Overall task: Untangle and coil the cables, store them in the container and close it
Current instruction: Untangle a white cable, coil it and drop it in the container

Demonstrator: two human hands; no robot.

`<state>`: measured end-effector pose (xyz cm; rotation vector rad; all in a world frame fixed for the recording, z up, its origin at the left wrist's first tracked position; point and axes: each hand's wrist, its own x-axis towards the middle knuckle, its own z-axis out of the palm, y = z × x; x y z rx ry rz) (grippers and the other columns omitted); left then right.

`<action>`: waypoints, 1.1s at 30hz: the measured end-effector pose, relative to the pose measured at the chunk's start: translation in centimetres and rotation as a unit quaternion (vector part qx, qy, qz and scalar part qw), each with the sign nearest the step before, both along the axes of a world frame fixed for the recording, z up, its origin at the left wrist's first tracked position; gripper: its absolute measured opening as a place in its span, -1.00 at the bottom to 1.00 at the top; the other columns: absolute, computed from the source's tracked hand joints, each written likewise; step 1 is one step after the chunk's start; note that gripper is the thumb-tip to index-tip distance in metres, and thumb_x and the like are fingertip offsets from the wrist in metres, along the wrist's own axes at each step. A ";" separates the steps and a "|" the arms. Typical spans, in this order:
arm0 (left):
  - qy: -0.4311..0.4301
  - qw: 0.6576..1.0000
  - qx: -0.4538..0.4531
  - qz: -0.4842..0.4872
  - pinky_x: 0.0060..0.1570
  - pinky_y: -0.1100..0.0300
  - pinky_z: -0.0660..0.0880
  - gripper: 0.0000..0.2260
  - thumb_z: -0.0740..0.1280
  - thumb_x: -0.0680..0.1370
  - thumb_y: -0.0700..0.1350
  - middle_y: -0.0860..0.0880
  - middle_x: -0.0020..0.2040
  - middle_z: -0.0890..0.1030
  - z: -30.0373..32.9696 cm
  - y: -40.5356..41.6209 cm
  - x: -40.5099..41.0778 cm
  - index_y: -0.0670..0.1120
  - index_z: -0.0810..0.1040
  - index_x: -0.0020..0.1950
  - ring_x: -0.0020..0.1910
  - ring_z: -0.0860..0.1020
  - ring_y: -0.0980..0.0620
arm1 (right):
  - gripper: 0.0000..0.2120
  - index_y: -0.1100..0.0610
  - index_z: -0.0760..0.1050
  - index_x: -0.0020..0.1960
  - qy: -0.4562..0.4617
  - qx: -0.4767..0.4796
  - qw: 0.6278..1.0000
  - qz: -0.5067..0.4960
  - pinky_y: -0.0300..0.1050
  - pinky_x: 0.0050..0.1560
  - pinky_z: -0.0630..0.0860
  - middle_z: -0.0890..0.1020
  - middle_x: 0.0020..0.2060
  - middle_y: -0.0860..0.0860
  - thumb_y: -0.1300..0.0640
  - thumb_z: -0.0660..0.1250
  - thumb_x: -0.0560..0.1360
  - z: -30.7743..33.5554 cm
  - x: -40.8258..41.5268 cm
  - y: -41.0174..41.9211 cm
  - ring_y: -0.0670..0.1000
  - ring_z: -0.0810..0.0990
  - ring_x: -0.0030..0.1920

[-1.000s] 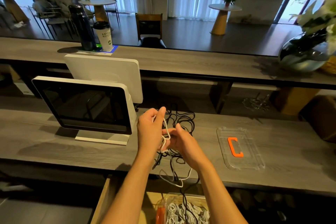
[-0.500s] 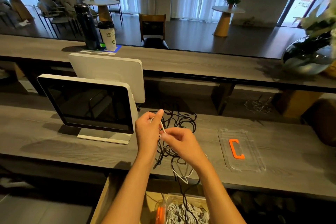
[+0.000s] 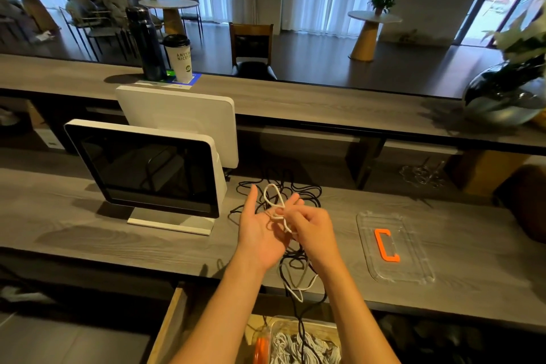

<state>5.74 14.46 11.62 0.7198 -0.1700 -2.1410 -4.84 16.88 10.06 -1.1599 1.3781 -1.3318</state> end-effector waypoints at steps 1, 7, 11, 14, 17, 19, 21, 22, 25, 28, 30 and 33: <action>-0.009 1.000 0.003 -0.015 0.32 -0.07 0.45 -0.24 0.27 0.50 0.35 -0.26 0.27 0.60 -0.1 0.1 0.0 -0.31 0.48 0.34 0.30 0.55 -0.20 | -0.80 0.08 0.73 -0.17 -0.009 -0.001 1.000 -0.007 0.15 -0.23 0.47 0.61 -0.27 0.33 0.05 0.35 0.46 -0.1 -0.1 0.1 0.17 0.52 -0.26; -0.058 0.996 -0.058 -0.042 0.44 -0.11 0.33 -0.28 0.26 0.49 0.30 -0.28 0.32 0.56 0.4 0.0 0.0 -0.30 0.48 0.35 0.35 0.51 -0.21 | -0.68 0.45 0.57 -0.19 -0.025 0.007 0.999 0.023 -0.01 -0.23 0.41 0.56 -0.31 0.39 0.15 0.33 0.49 -0.5 -0.9 0.4 0.13 0.47 -0.31; -0.138 0.986 -0.088 0.036 0.29 -0.10 0.47 -0.70 0.19 0.65 0.04 -0.18 -0.04 0.71 1.3 0.0 -0.6 -0.16 0.54 -0.07 0.18 0.64 -0.18 | -0.60 0.50 0.43 -0.28 0.006 0.026 0.993 0.112 -0.23 -0.45 0.17 0.32 -0.50 0.06 0.20 0.30 0.60 -0.2 -1.3 0.9 -0.06 0.21 -0.48; -0.090 0.985 -0.062 0.136 0.04 0.00 0.61 -0.68 0.20 0.67 0.01 -0.06 -0.34 0.58 1.8 -1.1 1.1 -0.11 0.45 -0.21 -0.21 0.69 -0.06 | -0.68 0.32 0.62 -0.15 0.051 0.037 0.986 0.156 -0.25 -0.46 0.21 0.35 -0.50 0.02 0.06 0.36 0.58 0.4 -2.2 1.4 -0.06 0.24 -0.49; -0.095 0.976 -0.032 0.194 -0.37 0.27 0.55 -0.73 0.24 0.65 0.01 0.05 -0.46 0.40 2.3 -2.1 3.8 -0.13 0.53 -0.14 -0.51 0.43 0.17 | -0.84 0.20 0.67 -0.07 0.100 0.059 0.973 0.200 -0.19 -0.35 0.42 0.49 -0.41 0.03 0.11 0.39 0.56 1.0 -3.7 1.7 -0.04 0.43 -0.41; -0.148 0.970 -0.055 0.187 -0.47 0.33 0.43 -0.76 0.26 0.64 0.00 0.07 -0.46 0.34 2.3 -2.3 4.9 -0.14 0.58 -0.02 -0.55 0.33 0.19 | -0.86 0.15 0.68 -0.03 0.100 0.063 0.972 0.201 -0.15 -0.31 0.49 0.53 -0.39 0.03 0.12 0.37 0.57 1.5 -4.5 2.0 -0.01 0.48 -0.38; -0.290 0.938 -0.111 0.156 -0.47 0.29 0.37 -0.78 0.25 0.65 -0.01 0.06 -0.46 0.34 1.6 -2.4 5.0 -0.13 0.60 0.04 -0.55 0.30 0.18 | -0.86 0.10 0.69 -0.01 0.104 0.051 0.973 0.200 -0.18 -0.39 0.43 0.50 -0.40 0.05 0.11 0.35 0.58 2.2 -4.7 2.2 0.01 0.43 -0.40; -0.362 0.910 -0.140 0.143 -0.47 0.26 0.38 -0.78 0.25 0.66 -0.02 0.04 -0.45 0.35 1.3 -2.4 4.7 -0.12 0.61 0.04 -0.55 0.31 0.17 | -0.85 0.08 0.69 0.01 0.116 0.042 0.972 0.202 -0.20 -0.41 0.38 0.49 -0.40 0.04 0.09 0.35 0.58 2.6 -4.6 2.2 0.00 0.40 -0.42; -0.497 0.834 -0.220 0.093 -0.48 0.23 0.40 -0.82 0.26 0.65 -0.02 0.00 -0.39 0.39 0.9 -2.1 3.8 -0.08 0.60 0.03 -0.52 0.35 0.14 | -0.83 0.01 0.69 0.04 0.152 0.005 0.965 0.212 -0.13 -0.34 0.34 0.53 -0.36 0.02 0.02 0.33 0.58 3.5 -4.1 2.2 0.00 0.40 -0.37; -0.545 0.781 -0.303 -0.037 -0.45 0.21 0.36 -0.72 0.20 0.65 0.12 0.03 -0.38 0.37 1.0 -1.7 2.8 -0.06 0.56 0.08 -0.47 0.34 0.12 | -0.86 -0.01 0.69 0.00 0.161 -0.036 0.975 0.150 -0.19 -0.31 0.41 0.60 -0.35 -0.04 0.05 0.34 0.58 3.9 -3.5 2.0 -0.05 0.47 -0.35; -0.528 0.785 -0.307 -0.104 -0.37 0.19 0.35 -0.61 0.08 0.65 0.23 0.04 -0.36 0.39 1.6 -1.0 1.8 0.00 0.57 0.11 -0.41 0.36 0.11 | -0.88 0.00 0.70 -0.05 0.155 -0.057 0.982 0.087 -0.13 -0.30 0.46 0.64 -0.35 -0.01 0.09 0.37 0.57 3.9 -3.2 1.9 0.01 0.52 -0.35; -0.550 0.749 -0.319 -0.187 0.03 0.04 0.47 -0.36 -0.08 0.62 0.35 -0.02 -0.12 0.60 2.1 0.1 0.6 -0.06 0.59 0.23 -0.17 0.56 0.03 | -0.88 0.03 0.70 -0.11 0.141 -0.061 0.987 0.040 -0.09 -0.26 0.53 0.68 -0.31 0.04 0.14 0.40 0.55 3.7 -3.0 1.7 0.07 0.61 -0.28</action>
